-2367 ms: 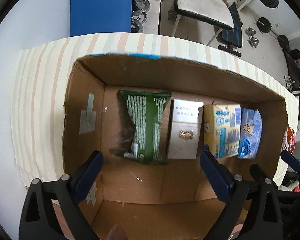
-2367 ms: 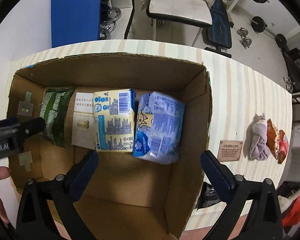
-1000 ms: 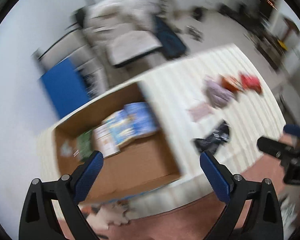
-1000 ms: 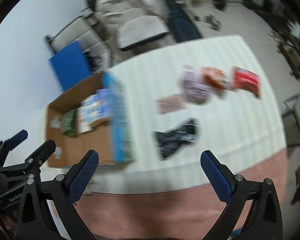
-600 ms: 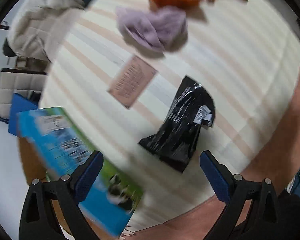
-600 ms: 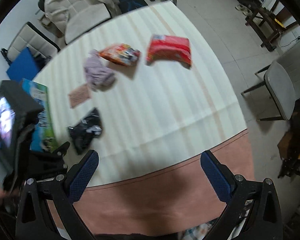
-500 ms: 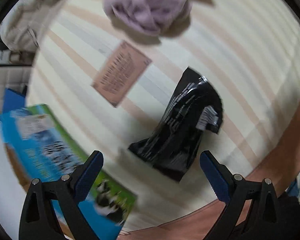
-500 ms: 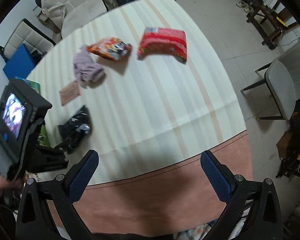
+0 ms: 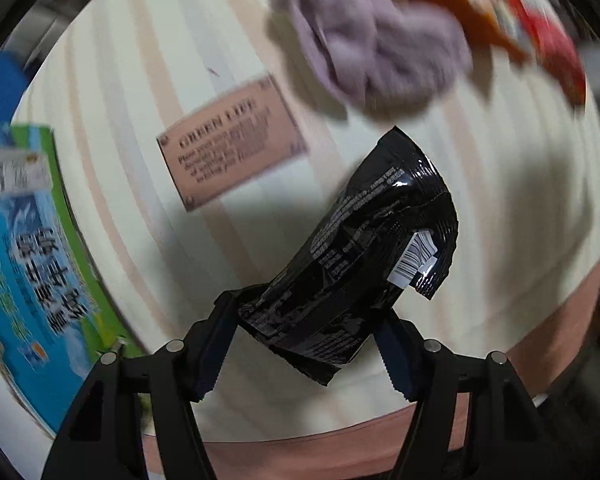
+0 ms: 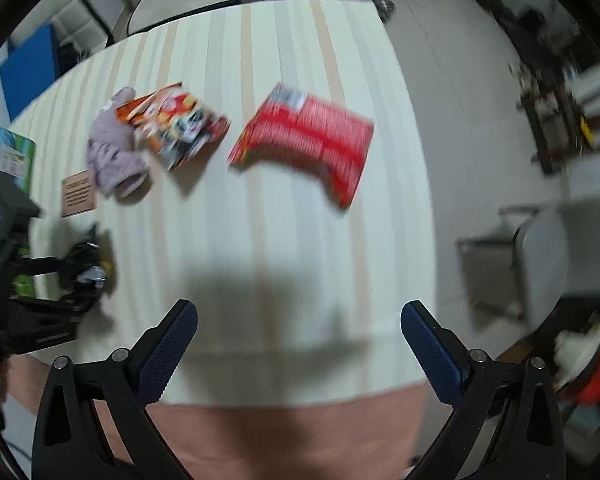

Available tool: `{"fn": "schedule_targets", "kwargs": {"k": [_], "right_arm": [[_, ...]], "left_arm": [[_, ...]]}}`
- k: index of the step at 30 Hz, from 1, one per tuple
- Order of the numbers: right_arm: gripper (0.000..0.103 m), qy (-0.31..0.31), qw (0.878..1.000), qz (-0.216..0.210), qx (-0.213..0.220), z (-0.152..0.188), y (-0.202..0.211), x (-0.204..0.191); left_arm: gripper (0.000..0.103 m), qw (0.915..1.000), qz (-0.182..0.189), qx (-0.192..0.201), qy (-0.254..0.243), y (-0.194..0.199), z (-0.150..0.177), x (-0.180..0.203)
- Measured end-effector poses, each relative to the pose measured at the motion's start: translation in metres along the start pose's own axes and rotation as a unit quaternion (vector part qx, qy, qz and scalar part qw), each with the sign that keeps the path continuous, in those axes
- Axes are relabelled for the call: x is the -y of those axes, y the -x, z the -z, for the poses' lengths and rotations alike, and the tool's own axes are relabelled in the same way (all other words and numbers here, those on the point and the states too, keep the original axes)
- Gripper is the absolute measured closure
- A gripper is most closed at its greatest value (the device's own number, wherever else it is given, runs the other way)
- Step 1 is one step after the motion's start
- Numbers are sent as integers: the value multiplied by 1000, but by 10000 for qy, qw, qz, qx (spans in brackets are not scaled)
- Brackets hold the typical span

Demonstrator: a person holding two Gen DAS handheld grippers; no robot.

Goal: Organize soft objects
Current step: 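Grasp the black bag with the left tool while the right tool grasps the red bag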

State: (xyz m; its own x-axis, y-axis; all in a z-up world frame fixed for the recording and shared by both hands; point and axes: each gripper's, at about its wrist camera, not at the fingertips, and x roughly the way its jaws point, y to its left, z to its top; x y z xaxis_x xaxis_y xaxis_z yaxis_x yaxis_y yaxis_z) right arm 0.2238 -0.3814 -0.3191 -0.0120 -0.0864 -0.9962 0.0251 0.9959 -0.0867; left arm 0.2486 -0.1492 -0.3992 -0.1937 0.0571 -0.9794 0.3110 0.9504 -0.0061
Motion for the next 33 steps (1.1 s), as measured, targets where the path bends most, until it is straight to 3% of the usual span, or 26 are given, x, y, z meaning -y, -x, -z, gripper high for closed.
{"fn": "schedule_targets", "kwargs": {"k": [5, 12, 16, 20, 26, 29, 33], "right_arm": [[0, 893, 9943, 548, -200, -61, -27, 2], [0, 2171, 9701, 919, -584, -122, -71, -10], [2, 2475, 9634, 672, -774, -136, -86, -17], [23, 2366, 9663, 390, -934, -139, -96, -20], [39, 1532, 9822, 251, -1061, -132, -95, -10], [42, 1060, 9855, 114, -1319, -123, -97, -1], [42, 886, 9873, 175, -1308, -111, -97, -1]], "left_arm": [[38, 9959, 321, 80, 842, 3, -16, -1], [38, 9956, 87, 42, 936, -1, -33, 15], [38, 9951, 57, 10, 986, 0, -35, 19], [36, 9946, -26, -69, 1036, 1, -47, 20], [32, 9950, -128, -67, 986, -12, -50, 9], [34, 9964, -208, -35, 815, -12, -53, 14], [37, 9972, -275, 27, 698, -10, -54, 18]]}}
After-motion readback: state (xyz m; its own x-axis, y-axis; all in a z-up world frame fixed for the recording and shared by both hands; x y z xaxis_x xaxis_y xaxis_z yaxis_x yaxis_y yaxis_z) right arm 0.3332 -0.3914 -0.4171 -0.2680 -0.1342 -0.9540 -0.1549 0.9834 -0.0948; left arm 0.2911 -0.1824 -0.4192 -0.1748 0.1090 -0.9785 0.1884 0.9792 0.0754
